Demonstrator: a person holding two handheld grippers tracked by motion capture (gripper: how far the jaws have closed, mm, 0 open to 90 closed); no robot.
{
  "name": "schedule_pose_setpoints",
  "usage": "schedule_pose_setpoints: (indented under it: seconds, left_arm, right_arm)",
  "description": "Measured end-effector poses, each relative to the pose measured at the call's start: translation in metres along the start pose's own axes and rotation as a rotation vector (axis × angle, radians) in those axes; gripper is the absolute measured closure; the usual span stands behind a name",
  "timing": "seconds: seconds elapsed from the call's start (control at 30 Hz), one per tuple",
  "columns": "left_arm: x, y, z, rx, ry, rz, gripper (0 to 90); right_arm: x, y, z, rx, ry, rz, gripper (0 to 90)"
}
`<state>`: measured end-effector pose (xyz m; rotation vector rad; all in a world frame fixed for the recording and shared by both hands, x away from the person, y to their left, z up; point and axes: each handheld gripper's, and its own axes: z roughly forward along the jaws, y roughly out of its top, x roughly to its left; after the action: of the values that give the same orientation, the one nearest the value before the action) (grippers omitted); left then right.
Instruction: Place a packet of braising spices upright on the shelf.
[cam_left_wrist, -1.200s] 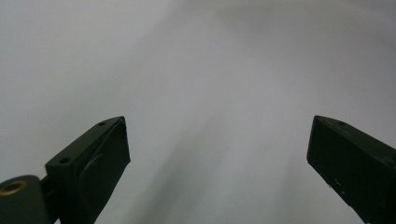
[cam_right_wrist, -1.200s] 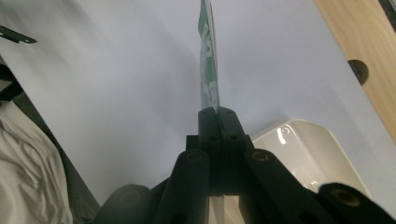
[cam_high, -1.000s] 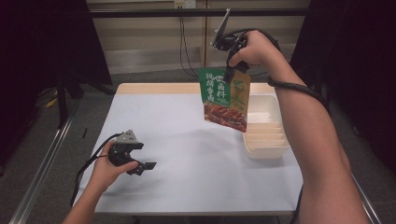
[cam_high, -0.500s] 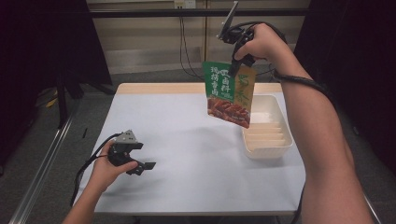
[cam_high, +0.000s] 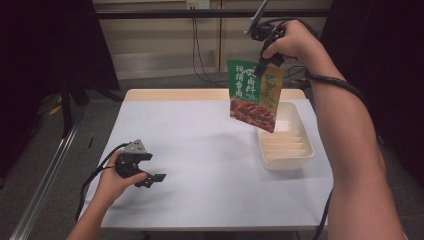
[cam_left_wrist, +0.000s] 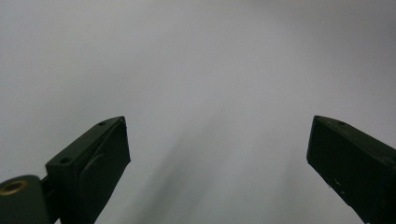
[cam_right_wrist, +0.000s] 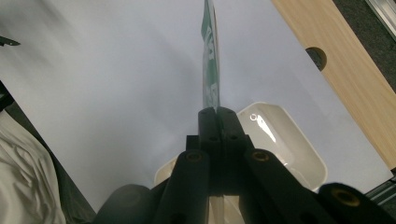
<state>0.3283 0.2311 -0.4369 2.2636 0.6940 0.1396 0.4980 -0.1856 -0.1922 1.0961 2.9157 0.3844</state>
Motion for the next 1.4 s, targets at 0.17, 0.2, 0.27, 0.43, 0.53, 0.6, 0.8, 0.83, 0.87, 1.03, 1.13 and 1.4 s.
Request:
schedule_pose_setpoints:
  seconds: [0.17, 0.2, 0.27, 0.43, 0.53, 0.6, 0.8, 0.83, 0.87, 1.03, 1.13, 1.4]
  left_arm:
    - [0.001, 0.0, 0.0, -0.003, 0.002, -0.005, 5.7]
    - [0.001, 0.0, 0.0, -0.003, 0.003, -0.006, 5.7]
    - [0.001, -0.001, 0.002, -0.01, -0.004, -0.012, 5.7]
    - [0.002, 0.0, 0.003, 0.0, -0.001, -0.009, 5.8]
    - [0.002, -0.001, 0.002, 0.003, 0.003, -0.01, 5.8]
    - [0.002, -0.001, 0.003, -0.007, -0.003, -0.013, 5.8]
    - [0.002, -0.001, 0.004, -0.002, -0.005, -0.013, 5.9]
    - [0.002, -0.001, 0.004, 0.003, -0.002, -0.012, 5.9]
    - [0.002, -0.002, 0.004, 0.007, 0.003, -0.013, 5.9]
    - [0.002, -0.002, 0.005, -0.001, 0.001, -0.019, 6.1]
    - [0.002, -0.002, 0.004, 0.004, 0.002, -0.018, 6.2]
    - [0.003, -0.002, 0.005, -0.002, 0.0, -0.018, 6.4]
  right_arm:
    - [-0.011, -0.008, -0.006, 0.003, -0.017, 0.016, 90.0]
    - [-0.012, -0.009, -0.006, 0.007, -0.017, 0.023, 90.0]
    - [-0.015, -0.012, -0.006, 0.012, -0.027, 0.026, 90.0]
    - [-0.023, -0.018, -0.007, 0.028, -0.034, 0.036, 90.0]
    - [-0.027, -0.023, -0.009, 0.019, -0.044, 0.035, 90.0]
    - [-0.029, -0.027, -0.01, 0.021, -0.049, 0.037, 90.0]
    - [-0.034, -0.037, -0.012, 0.016, -0.057, 0.048, 90.0]
    - [-0.036, -0.038, -0.014, 0.025, -0.059, 0.038, 90.0]
    - [-0.036, -0.04, -0.014, 0.022, -0.056, 0.046, 90.0]
    - [-0.041, -0.047, -0.019, 0.011, -0.06, 0.059, 90.0]
    - [-0.046, -0.051, -0.02, 0.004, -0.074, 0.062, 90.0]
    - [-0.058, -0.058, -0.016, -0.002, -0.12, 0.055, 90.0]
